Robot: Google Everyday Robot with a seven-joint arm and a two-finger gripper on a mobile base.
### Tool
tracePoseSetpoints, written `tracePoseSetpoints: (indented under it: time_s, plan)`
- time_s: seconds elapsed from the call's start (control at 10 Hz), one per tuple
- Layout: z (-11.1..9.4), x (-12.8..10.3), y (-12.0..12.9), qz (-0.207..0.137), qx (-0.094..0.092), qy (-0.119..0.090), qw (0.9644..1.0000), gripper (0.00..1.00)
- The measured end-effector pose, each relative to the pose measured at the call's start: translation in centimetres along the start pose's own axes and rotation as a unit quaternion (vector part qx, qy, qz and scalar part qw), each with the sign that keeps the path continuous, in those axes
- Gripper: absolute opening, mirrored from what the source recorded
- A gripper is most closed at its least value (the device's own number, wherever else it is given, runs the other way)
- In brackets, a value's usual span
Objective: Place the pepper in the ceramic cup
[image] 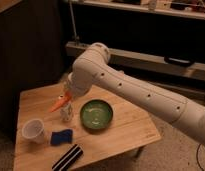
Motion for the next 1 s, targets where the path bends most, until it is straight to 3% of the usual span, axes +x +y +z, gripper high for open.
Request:
tracePoseSetpoints:
  time_s: [0.5, 0.7, 1.0]
  plan:
    - [0.0, 0.0, 0.0, 0.003, -0.003, 0.004, 1.0, 0.03]
    - [0.7, -1.1, -0.9, 0.038, -0.038, 0.043, 0.9976, 0.03]
    - [0.9, -1.2, -0.9, 0.047, -0.052, 0.057, 0.9959, 0.03]
